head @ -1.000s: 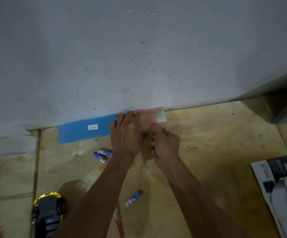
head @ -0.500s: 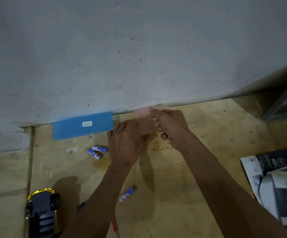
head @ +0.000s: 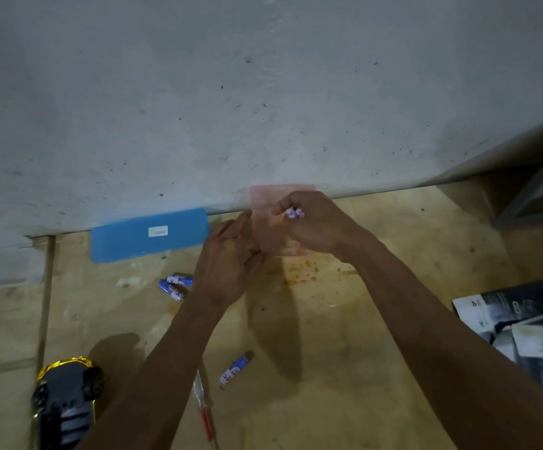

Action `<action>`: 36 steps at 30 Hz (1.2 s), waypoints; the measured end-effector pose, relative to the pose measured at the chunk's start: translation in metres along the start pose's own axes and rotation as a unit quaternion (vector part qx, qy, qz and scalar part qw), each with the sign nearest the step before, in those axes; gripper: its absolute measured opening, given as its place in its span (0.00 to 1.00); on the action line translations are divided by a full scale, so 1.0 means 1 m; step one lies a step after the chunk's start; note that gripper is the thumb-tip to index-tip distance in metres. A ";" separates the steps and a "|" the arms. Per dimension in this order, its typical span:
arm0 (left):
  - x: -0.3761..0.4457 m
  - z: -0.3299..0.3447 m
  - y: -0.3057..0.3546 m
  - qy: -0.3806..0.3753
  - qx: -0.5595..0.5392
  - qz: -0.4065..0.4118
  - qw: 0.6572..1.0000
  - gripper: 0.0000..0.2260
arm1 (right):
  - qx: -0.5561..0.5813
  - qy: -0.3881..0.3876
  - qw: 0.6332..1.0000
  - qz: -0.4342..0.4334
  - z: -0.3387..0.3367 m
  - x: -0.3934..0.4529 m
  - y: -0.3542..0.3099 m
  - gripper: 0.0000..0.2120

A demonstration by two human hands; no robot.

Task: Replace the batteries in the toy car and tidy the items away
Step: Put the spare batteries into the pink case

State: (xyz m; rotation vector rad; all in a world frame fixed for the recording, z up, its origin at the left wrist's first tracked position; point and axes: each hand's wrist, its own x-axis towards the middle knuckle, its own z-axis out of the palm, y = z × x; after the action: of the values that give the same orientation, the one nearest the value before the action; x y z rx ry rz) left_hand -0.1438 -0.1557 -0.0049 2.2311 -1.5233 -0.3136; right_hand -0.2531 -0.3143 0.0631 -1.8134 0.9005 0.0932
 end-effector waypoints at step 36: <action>-0.017 0.004 0.020 0.032 -0.042 -0.098 0.994 0.18 | -0.199 0.173 0.946 -0.189 0.033 -0.018 0.091 0.19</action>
State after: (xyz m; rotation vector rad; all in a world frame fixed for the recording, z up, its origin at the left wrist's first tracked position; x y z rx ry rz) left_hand -0.1686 -0.1475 -0.0004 2.3051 -1.2376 -0.3548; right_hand -0.3105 -0.2908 -0.0131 -2.4041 0.7910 -0.3176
